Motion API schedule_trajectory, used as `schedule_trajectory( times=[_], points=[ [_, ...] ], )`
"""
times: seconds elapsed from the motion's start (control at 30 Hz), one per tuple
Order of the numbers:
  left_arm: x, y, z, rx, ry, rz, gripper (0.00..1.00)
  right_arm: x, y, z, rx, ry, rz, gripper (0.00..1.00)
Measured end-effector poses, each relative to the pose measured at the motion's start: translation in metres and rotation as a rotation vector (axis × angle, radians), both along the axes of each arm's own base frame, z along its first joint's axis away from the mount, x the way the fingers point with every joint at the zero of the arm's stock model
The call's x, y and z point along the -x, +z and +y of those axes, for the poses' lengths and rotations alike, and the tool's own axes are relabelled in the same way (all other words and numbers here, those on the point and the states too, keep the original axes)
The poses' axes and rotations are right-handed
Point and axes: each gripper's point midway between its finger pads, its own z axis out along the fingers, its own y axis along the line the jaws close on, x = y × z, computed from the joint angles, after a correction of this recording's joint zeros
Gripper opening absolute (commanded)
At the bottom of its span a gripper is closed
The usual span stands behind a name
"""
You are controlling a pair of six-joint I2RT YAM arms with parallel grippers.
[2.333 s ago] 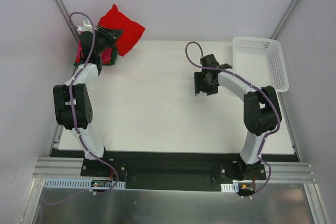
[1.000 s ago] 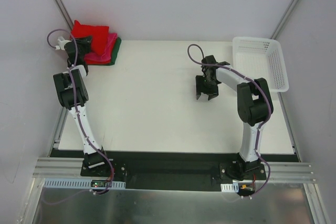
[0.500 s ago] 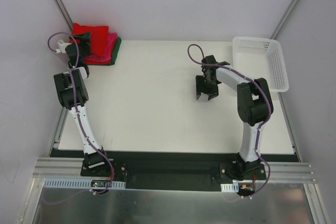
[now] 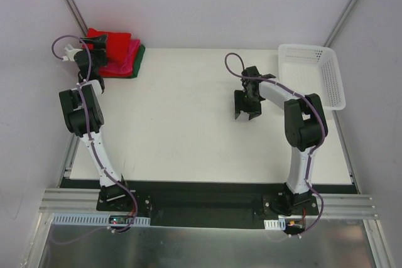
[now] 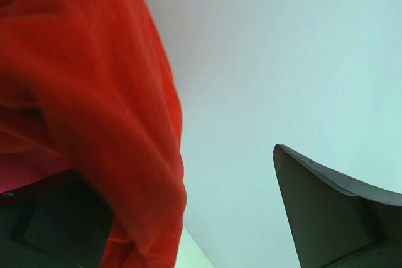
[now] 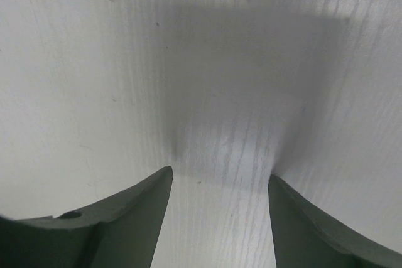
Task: Fold and stack the t-shirts
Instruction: Put the neatly folded tshirt into the corner of the board with the left arm
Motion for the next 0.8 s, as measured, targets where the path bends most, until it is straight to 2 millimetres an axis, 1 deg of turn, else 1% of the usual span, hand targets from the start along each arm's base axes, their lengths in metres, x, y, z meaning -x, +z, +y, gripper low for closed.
schedule_trajectory(
  times=[0.13,0.2,0.27,0.33,0.4,0.53,0.63,0.8],
  points=[
    [0.020,0.025,-0.007,-0.018,-0.002,-0.016,0.99,0.006,0.003,0.001,-0.018,0.002,-0.006,0.64],
    [0.031,0.033,-0.011,-0.029,-0.001,-0.018,0.99,0.009,0.005,0.001,-0.025,0.003,-0.009,0.64],
    [0.038,0.035,-0.013,-0.036,0.000,-0.015,0.99,0.011,0.008,0.001,-0.030,0.004,-0.014,0.64],
    [0.046,0.033,-0.015,-0.037,0.002,-0.003,0.99,0.012,0.012,0.000,-0.033,0.004,-0.024,0.64],
    [0.051,0.025,-0.017,-0.037,0.003,0.015,0.99,0.012,0.019,0.000,-0.040,0.004,-0.041,0.64],
    [0.058,0.003,-0.019,-0.028,0.002,0.063,0.99,0.009,0.028,0.001,-0.050,0.005,-0.068,0.64],
    [0.060,-0.005,-0.020,-0.026,0.001,0.080,0.99,0.008,0.029,0.001,-0.052,0.005,-0.074,0.64],
    [0.068,-0.012,-0.022,-0.025,0.001,0.100,0.99,0.008,0.029,0.002,-0.054,0.005,-0.074,0.64]
  ],
)
